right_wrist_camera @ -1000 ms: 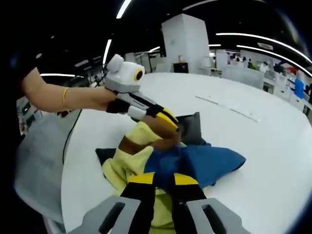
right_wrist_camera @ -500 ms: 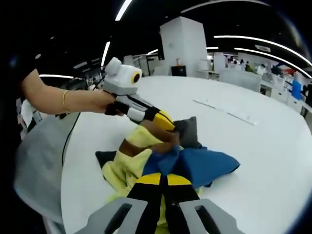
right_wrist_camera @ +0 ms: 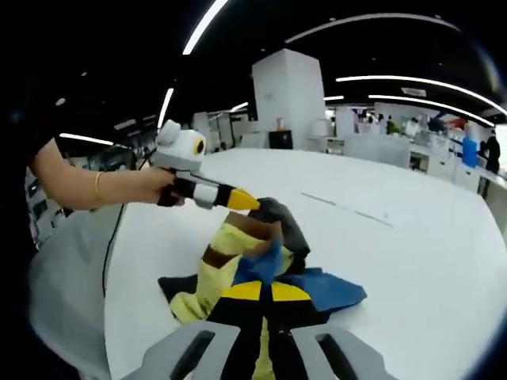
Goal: Fold the garment on the visible template until the final outline fits inside the template.
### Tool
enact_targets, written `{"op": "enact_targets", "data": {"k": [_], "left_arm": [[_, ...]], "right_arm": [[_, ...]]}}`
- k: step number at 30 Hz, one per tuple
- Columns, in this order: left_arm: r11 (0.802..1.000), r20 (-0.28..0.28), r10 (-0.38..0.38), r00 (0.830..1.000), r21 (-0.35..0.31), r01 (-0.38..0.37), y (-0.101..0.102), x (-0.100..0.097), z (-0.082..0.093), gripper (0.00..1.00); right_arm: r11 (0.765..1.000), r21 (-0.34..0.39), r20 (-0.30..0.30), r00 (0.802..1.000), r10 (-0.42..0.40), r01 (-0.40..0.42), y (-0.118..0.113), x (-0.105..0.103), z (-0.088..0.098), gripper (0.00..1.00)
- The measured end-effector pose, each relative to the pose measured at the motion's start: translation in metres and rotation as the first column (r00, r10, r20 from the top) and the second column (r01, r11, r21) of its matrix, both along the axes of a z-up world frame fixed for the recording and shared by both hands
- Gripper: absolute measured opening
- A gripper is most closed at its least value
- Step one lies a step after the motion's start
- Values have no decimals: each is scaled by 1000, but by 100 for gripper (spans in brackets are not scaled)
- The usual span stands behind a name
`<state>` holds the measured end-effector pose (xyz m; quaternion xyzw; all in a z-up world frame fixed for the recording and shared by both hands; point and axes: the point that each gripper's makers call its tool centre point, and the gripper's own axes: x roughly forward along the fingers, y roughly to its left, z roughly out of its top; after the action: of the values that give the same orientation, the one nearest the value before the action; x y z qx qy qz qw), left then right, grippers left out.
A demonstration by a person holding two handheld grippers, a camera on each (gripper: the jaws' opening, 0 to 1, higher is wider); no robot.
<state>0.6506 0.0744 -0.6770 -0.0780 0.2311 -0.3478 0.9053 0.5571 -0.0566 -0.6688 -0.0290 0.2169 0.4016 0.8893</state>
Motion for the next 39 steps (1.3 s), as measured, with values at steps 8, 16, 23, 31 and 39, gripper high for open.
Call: {"op": "enact_targets", "data": {"k": [8, 16, 23, 31, 39], "left_arm": [[987, 62, 156, 986, -34, -154, 32, 15, 26, 0], [976, 95, 218, 971, -19, -218, 43, 24, 32, 0], [954, 115, 295, 949, -86, -286, 47, 39, 46, 0], [928, 111, 368, 923, -109, -357, 54, 59, 37, 0], [887, 86, 448, 890, -169, -430, 62, 83, 26, 0]], "right_arm": [[996, 16, -11, 996, -89, 89, -20, 29, 18, 0], [993, -46, 51, 993, -107, 110, -24, 54, 31, 0], [970, -12, 98, 966, -241, 243, -34, 95, 50, 0], [933, 7, 88, 929, -360, 361, -43, 131, 43, 0], [883, 45, -14, 884, -468, 468, -59, 162, 11, 0]]}}
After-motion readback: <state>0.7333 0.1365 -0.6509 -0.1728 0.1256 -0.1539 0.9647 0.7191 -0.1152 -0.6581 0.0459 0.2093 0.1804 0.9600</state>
